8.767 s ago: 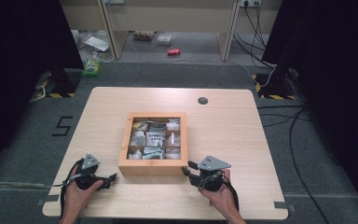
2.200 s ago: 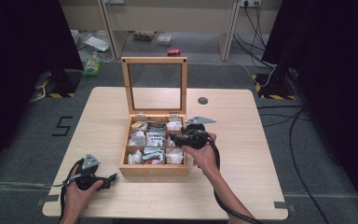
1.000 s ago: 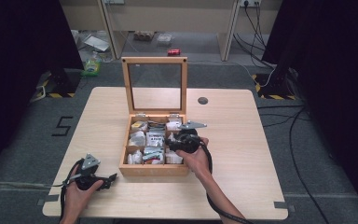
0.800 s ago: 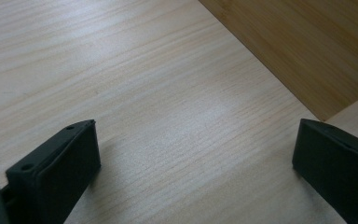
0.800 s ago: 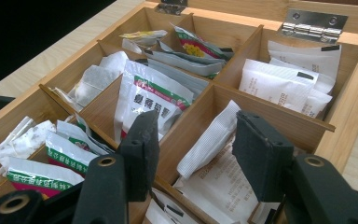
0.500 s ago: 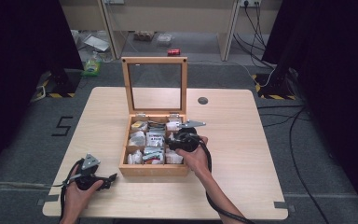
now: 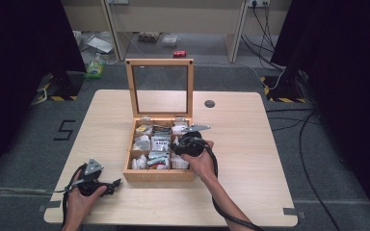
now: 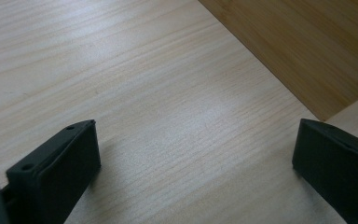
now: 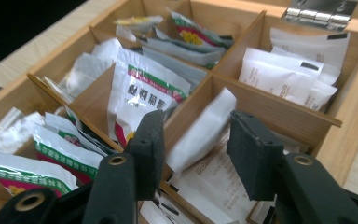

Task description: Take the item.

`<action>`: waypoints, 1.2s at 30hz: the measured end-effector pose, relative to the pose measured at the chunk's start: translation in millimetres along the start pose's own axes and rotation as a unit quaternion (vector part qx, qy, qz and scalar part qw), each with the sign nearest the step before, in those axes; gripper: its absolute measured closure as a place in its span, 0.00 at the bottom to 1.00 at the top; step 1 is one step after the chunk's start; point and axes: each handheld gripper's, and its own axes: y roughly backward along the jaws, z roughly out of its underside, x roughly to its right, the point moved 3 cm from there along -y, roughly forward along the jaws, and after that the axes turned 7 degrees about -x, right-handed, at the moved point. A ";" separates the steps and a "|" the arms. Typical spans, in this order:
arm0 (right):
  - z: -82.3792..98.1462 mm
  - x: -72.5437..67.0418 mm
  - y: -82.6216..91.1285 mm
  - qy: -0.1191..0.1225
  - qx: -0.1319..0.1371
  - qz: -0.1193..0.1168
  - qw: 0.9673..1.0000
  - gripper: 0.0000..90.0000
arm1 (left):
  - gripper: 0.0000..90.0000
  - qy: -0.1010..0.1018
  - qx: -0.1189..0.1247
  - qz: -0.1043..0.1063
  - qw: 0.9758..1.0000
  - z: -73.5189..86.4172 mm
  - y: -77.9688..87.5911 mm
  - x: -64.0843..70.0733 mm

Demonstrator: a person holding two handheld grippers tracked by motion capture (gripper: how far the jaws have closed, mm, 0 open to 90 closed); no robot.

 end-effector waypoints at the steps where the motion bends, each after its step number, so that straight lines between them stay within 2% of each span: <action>1: 0.0 0.0 -1.6 0.000 -0.007 0.003 1.000 0.64 | 0.00 0.000 0.000 0.000 1.000 0.0 0.0 0.0; 10: -1.6 3.9 -6.3 0.004 -0.018 0.010 1.000 0.76 | 0.00 0.000 0.000 0.000 1.000 0.0 0.0 -0.1; 19: -1.8 3.4 -1.3 0.019 0.001 0.011 1.000 0.92 | 0.00 0.000 0.000 0.000 1.000 0.0 0.1 0.0; 29: -6.5 6.4 14.8 0.022 0.032 0.010 0.999 0.94 | 0.00 0.000 0.000 0.000 1.000 0.1 0.1 0.1; 36: -10.9 13.9 32.2 0.016 0.059 0.009 0.998 0.94 | 0.00 0.001 0.000 0.000 1.000 0.0 0.0 0.0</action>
